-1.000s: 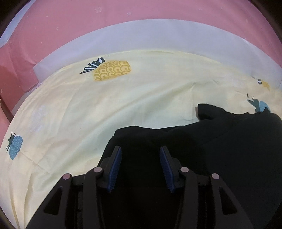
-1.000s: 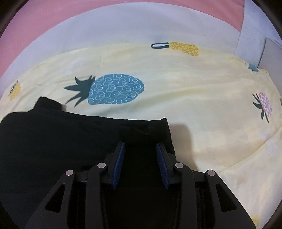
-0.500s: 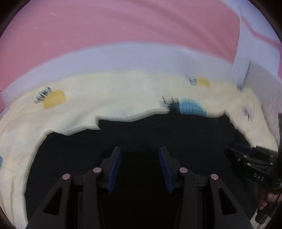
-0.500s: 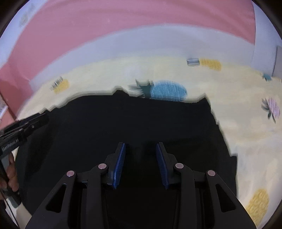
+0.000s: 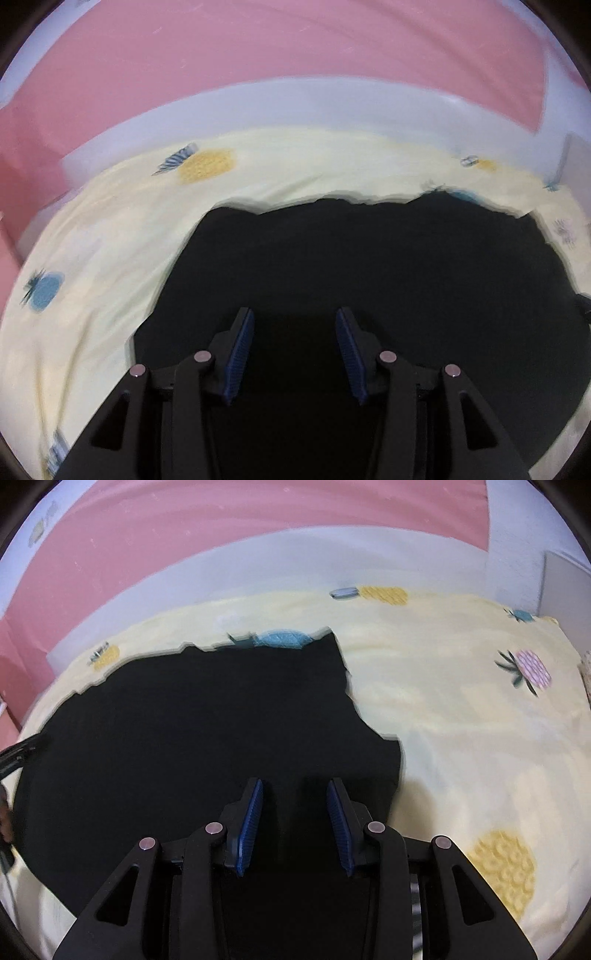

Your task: Fold large clothes

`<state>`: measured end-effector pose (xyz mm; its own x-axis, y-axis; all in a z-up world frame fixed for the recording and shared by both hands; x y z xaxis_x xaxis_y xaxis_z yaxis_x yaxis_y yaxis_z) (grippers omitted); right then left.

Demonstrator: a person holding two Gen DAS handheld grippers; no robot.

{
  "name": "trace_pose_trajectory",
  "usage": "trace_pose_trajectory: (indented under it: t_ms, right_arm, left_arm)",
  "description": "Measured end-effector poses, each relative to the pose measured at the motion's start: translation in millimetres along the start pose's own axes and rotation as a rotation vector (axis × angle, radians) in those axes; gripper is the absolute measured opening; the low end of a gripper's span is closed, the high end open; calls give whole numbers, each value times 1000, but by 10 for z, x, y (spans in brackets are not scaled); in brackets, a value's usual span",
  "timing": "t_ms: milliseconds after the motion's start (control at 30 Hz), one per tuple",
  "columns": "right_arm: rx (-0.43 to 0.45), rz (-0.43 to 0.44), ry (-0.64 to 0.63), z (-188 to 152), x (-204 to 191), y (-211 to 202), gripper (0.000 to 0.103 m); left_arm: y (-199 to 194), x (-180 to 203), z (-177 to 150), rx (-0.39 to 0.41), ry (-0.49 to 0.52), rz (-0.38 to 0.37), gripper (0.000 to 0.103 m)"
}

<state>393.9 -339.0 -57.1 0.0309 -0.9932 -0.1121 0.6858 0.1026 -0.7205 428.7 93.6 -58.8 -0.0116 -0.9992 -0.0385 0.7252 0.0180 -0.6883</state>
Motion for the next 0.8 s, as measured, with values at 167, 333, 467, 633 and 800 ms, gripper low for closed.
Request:
trace_pose_trajectory:
  t_ms: [167,333,467,633,800]
  right_arm:
    - [-10,-16,82,36,160,-141,37]
    - [-5,15,33,-36,4,-275,37]
    - [-36,-10,34,-192,79,-163,37]
    - [-48,-22,26,-186,103,-103,37]
    - [-69,-30,28,-166,107,-125,37]
  left_arm:
    - [-203,-276,-183,-1,-55,50,49]
    - [-260,-378,-346,-18,-90,78,49]
    - [-245,-372,-449,-21,-92,91,49]
    - [-229,-383,-481,-28,-101,86,50]
    - [-284,-402,-474,-44,-112,90,49]
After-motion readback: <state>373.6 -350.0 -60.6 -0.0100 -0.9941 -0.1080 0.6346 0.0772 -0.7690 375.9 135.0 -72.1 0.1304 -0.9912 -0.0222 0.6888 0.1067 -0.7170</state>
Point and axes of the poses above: each gripper's, at about its wrist camera, not at the fingertips, and y roughly the way its jaws point, x to its right, z to its top, the point moved 4 cm from there along y, roughly the way its jaws point, and after that the axes turned 4 degrees about x, right-handed, at the moved point
